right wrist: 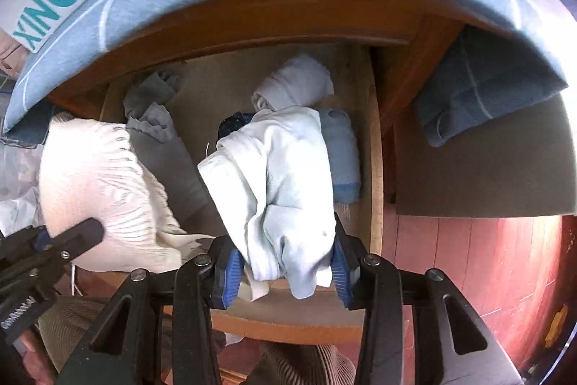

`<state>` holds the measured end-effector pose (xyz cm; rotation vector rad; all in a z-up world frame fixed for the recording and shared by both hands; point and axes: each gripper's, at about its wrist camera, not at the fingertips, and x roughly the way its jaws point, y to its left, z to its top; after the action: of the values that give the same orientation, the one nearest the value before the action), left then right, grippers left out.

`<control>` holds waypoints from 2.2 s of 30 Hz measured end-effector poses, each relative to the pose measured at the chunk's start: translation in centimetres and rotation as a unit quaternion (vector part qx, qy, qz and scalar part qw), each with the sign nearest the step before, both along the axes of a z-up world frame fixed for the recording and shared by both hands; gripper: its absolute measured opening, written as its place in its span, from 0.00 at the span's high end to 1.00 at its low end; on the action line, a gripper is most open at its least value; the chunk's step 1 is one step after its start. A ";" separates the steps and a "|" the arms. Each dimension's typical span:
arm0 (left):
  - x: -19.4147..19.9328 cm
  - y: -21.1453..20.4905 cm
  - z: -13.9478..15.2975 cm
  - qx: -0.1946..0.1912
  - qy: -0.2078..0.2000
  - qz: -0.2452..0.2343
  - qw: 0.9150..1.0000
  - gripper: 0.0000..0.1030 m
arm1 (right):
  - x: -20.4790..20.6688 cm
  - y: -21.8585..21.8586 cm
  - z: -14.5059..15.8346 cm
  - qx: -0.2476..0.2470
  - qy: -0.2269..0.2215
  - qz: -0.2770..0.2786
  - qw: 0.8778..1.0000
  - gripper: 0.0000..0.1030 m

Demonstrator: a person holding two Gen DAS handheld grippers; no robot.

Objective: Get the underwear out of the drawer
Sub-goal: 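Lift the beige bra with the left gripper while the right gripper holds the white underwear, then carry the beige bra with the left gripper into the white box and release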

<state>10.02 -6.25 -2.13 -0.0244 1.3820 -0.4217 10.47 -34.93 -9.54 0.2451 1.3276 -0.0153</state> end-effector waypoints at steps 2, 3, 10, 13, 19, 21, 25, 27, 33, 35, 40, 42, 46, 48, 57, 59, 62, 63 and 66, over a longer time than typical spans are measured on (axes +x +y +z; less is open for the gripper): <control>-0.1 0.6 0.9 -0.006 -0.007 0.002 1.000 0.78 | -0.2 0.2 0.2 -0.004 -0.004 0.003 1.000 0.63; -0.2 0.8 1.4 -0.007 -0.011 0.002 1.000 0.78 | -0.4 0.3 0.3 -0.003 -0.008 0.003 1.000 0.63; -0.9 2.5 3.7 -0.015 -0.027 0.001 1.000 0.78 | -1.2 0.2 0.6 -0.001 -0.017 -0.001 1.000 0.63; -1.1 3.2 4.6 -0.023 -0.028 0.000 0.999 0.78 | -1.2 0.2 1.0 -0.008 -0.020 0.001 1.000 0.63; -0.9 4.6 7.3 -0.048 -0.030 -0.005 0.998 0.78 | -1.7 0.0 1.3 -0.002 -0.025 -0.008 1.000 0.63; -1.2 4.9 8.2 -0.042 -0.040 -0.012 0.998 0.78 | -1.9 -0.1 1.0 0.000 -0.024 -0.010 1.000 0.63; -1.7 5.2 10.4 -0.039 -0.062 -0.027 0.997 0.78 | -2.1 -0.5 0.5 0.011 -0.020 -0.017 1.000 0.63; -1.8 5.4 11.4 -0.037 -0.074 -0.030 0.996 0.78 | -2.3 -0.5 0.7 0.013 -0.024 -0.019 0.999 0.63; -1.5 6.3 14.8 -0.045 -0.103 -0.023 0.993 0.78 | -2.3 -0.3 0.5 0.004 -0.019 -0.012 1.000 0.63; -1.7 6.5 16.1 -0.046 -0.115 -0.022 0.992 0.78 | -2.2 -0.3 0.2 0.002 -0.013 -0.010 1.000 0.63; -1.4 6.9 19.2 -0.053 -0.137 -0.020 0.989 0.78 | -2.1 0.0 0.0 -0.025 -0.007 0.001 1.000 0.63; -1.2 6.9 20.3 -0.056 -0.146 -0.017 0.988 0.78 | -2.1 0.2 0.0 -0.034 -0.006 0.006 0.999 0.63; -0.2 7.1 23.4 -0.068 -0.166 -0.011 0.984 0.78 | -2.1 0.4 -0.1 -0.044 -0.005 0.012 0.999 0.63; 0.2 6.9 25.3 -0.071 -0.183 -0.010 0.981 0.78 | -2.1 0.4 -0.2 -0.044 -0.002 0.013 0.999 0.63; 3.8 5.2 32.8 -0.082 -0.256 -0.003 0.963 0.78 | -2.0 0.4 -0.2 -0.040 -0.001 0.012 0.999 0.63; 5.0 4.3 33.5 -0.083 -0.264 -0.003 0.961 0.78 | -2.1 0.3 -0.2 -0.035 -0.001 0.010 0.999 0.63; 7.1 2.5 33.1 -0.079 -0.265 -0.005 0.961 0.78 | -2.1 0.1 -0.3 -0.025 0.000 0.006 1.000 0.63; 7.8 1.8 32.8 -0.077 -0.266 -0.005 0.961 0.78 | -2.1 0.0 -0.3 -0.023 0.001 0.006 1.000 0.63; 9.6 -0.4 30.7 -0.060 -0.261 -0.016 0.963 0.78 | -2.0 0.0 -0.4 -0.020 0.002 0.007 1.000 0.63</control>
<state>19.58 -6.60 28.52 0.0092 0.8369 -0.4967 8.43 -34.94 -9.93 0.2033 1.3319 -0.0306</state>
